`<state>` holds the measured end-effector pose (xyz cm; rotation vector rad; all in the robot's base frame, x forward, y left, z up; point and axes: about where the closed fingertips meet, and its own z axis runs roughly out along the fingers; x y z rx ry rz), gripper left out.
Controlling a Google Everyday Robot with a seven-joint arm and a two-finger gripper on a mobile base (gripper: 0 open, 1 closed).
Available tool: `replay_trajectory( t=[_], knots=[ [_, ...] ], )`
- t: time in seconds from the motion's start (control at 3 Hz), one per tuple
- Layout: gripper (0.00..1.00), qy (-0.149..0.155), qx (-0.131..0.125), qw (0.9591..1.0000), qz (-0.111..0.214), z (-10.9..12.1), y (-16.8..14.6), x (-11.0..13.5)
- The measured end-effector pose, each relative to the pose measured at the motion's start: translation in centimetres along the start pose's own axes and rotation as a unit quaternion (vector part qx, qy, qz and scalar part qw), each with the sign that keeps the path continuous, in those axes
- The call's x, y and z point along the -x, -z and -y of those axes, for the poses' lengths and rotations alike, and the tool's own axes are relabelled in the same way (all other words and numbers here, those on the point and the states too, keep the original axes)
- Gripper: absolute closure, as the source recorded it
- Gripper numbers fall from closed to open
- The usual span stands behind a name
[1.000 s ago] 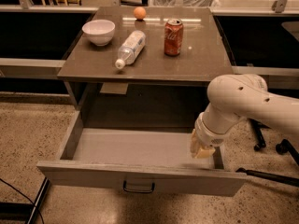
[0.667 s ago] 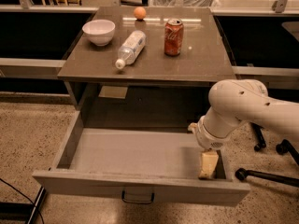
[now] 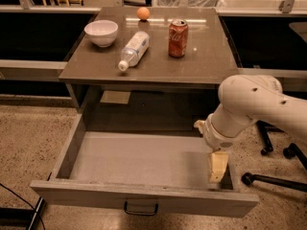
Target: Open top drawer
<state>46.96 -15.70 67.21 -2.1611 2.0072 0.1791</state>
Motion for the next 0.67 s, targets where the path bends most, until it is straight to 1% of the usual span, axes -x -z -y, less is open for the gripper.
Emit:
replay_trajectory(
  t=[0.33,0.67],
  knots=[
    [0.0,0.02,-0.028,0.9994,0.004,0.17,3.94,0.74],
    [0.0,0.022,-0.03,0.9993,0.003,0.19,4.11,0.79]
  ],
)
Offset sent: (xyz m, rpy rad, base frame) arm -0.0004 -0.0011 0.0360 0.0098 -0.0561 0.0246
